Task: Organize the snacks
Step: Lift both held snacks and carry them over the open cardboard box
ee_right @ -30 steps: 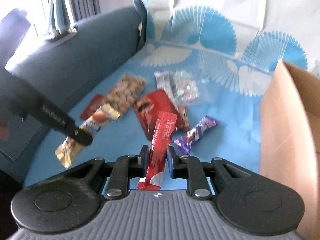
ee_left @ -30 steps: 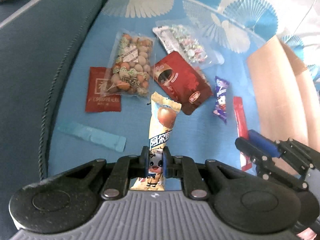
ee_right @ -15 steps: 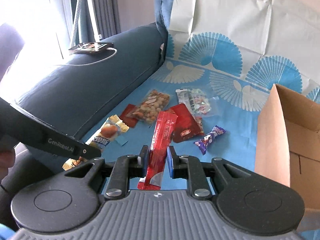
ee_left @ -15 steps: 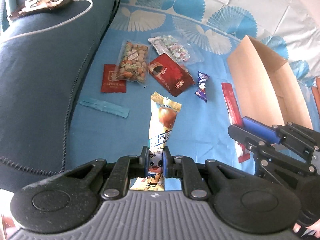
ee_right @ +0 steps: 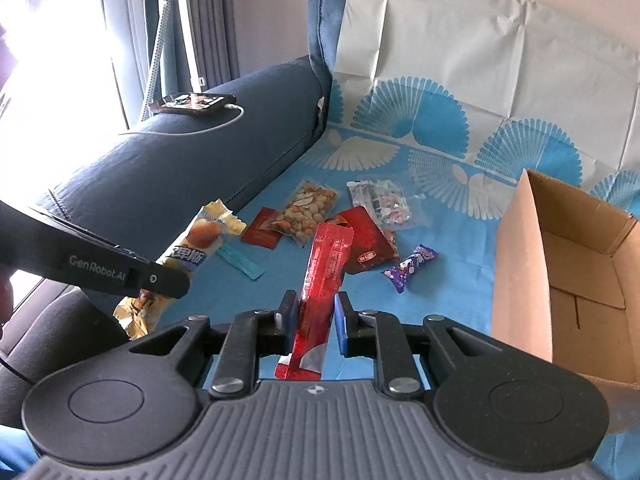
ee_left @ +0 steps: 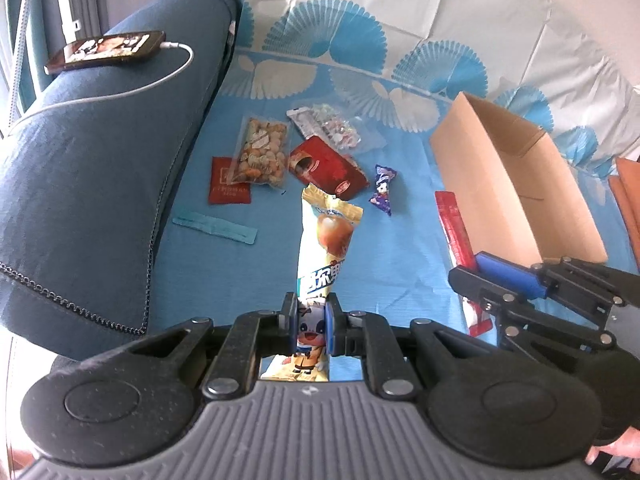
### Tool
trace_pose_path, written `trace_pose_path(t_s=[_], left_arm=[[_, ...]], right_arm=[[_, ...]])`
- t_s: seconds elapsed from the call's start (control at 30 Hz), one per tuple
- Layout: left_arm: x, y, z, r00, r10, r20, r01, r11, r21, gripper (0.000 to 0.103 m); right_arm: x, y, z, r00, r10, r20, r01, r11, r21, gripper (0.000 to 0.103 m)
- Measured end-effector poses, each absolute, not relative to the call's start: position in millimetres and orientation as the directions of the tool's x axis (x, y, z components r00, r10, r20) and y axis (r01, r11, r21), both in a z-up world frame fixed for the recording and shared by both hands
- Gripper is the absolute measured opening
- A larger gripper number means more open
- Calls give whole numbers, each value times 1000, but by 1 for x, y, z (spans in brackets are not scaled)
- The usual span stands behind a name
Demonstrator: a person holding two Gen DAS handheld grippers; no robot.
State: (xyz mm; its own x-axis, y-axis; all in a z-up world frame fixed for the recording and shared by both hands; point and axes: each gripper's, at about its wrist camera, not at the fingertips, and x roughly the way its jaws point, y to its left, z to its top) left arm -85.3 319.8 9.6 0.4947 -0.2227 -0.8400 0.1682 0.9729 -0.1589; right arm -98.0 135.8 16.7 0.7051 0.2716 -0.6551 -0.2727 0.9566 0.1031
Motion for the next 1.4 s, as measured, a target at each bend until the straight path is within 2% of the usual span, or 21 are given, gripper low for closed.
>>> trace_pose_path(t_s=[0.53,1.4], left_arm=[[-102,318,23,538,-226,-812,196,970,-141,14],[-93,310,23,547,-216,-809,216,970,-113,14]], right_arm=[[-120,132,30,741,265,-617,-266,959,93,21],[-119,126,33,756,247,-607,-237,966,98,21]])
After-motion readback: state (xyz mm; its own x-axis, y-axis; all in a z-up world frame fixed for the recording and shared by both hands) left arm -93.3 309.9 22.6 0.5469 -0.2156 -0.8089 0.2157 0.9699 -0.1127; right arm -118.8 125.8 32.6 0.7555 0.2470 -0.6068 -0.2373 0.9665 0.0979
